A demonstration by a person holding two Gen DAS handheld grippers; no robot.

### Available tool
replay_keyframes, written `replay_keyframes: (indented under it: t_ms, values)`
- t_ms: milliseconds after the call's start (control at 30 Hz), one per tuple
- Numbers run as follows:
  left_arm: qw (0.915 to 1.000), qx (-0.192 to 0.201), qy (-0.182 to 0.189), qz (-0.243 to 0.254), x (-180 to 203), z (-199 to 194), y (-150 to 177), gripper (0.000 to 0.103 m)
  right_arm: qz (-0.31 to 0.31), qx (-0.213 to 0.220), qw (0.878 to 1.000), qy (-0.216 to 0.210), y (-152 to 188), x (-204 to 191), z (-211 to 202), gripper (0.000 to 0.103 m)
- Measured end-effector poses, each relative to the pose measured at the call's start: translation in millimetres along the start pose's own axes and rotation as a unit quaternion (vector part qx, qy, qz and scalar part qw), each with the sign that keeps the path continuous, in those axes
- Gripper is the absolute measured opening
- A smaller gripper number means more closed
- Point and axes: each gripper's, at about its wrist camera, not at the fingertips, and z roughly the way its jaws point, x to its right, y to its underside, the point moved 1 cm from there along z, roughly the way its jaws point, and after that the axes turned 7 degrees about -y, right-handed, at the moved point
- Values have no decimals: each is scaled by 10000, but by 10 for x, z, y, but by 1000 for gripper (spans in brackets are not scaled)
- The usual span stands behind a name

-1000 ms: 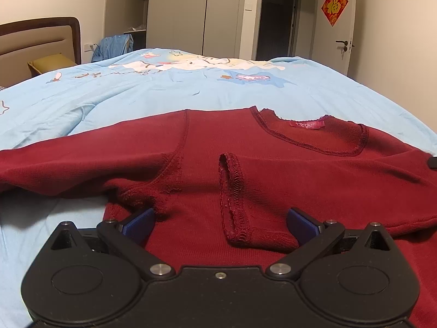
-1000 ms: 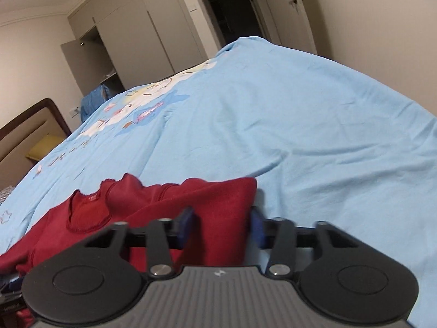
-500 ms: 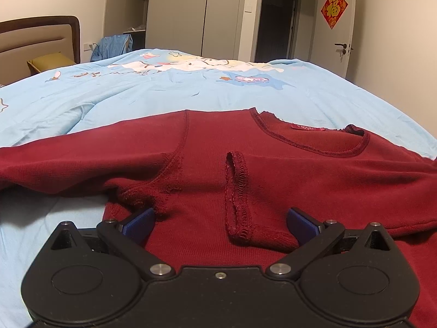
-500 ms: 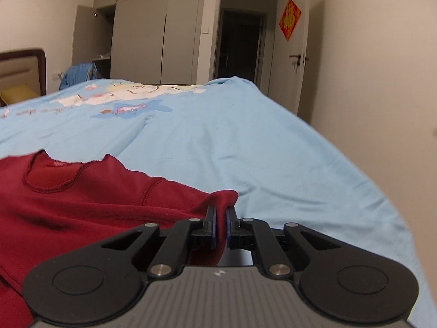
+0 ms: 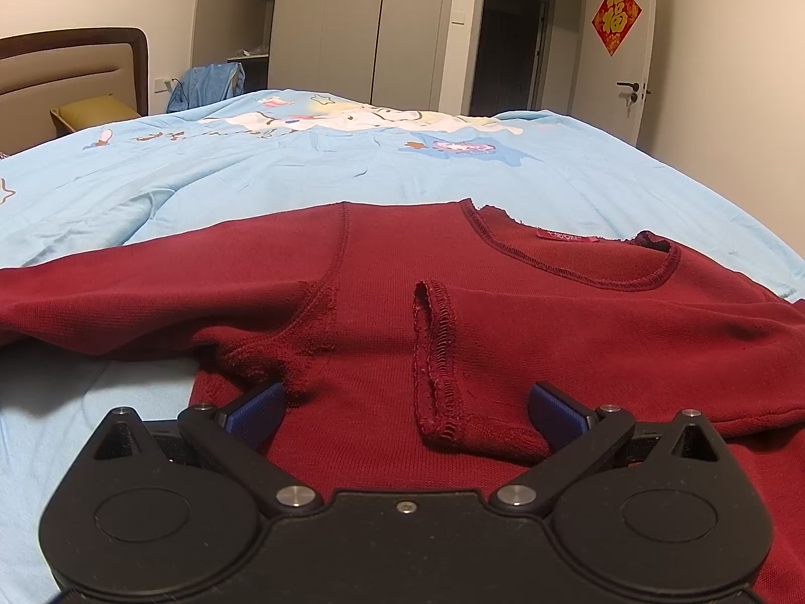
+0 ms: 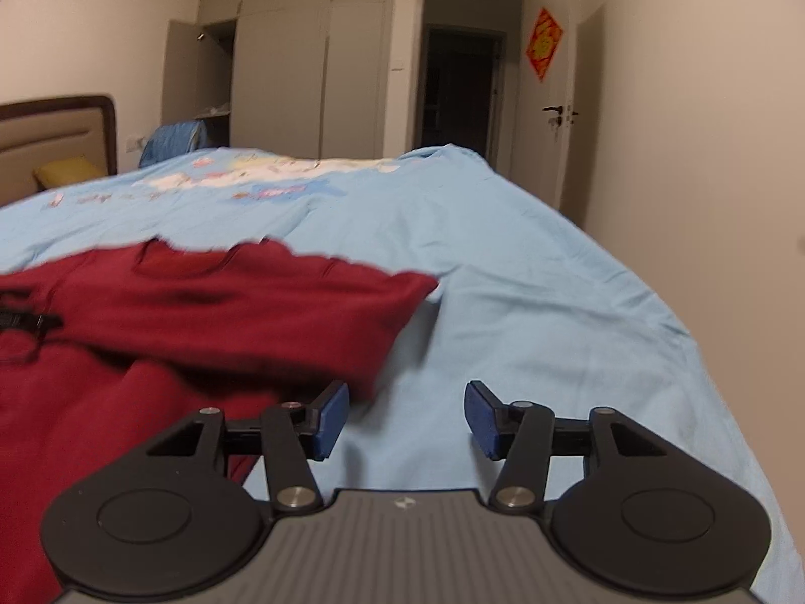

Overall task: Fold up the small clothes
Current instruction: 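Open the right gripper to lay the sleeve on the sweater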

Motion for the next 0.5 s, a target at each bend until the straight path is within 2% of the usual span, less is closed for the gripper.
replay_keyframes:
  t_ms: [100,200,233,300,333,433,500]
  values:
    - [10000,0,2,-3,-1,1,0,103,-263,-53,9996,113,23,-116,73,57]
    - [10000,1,5,-7,-1,1,0,102,-187,66,9998,89,-70,-162,213,56]
    - [10000,1,5,-7,0,2,0,103,-212,57,9997,106,-97,-178,282,53]
    - [10000,2,4,-5,-1,2,1,102,-227,20,9995,222,-111,-201,405,32]
    - [10000,3,7,-7,-2,2,1,103,-190,-16,9995,268,-108,-205,444,12]
    - [10000,7,23,-27,-3,5,-6,102,-104,75,9988,483,-53,-228,422,6]
    - [10000,8,40,-45,-13,9,-4,103,-24,68,9986,526,-15,-229,393,6]
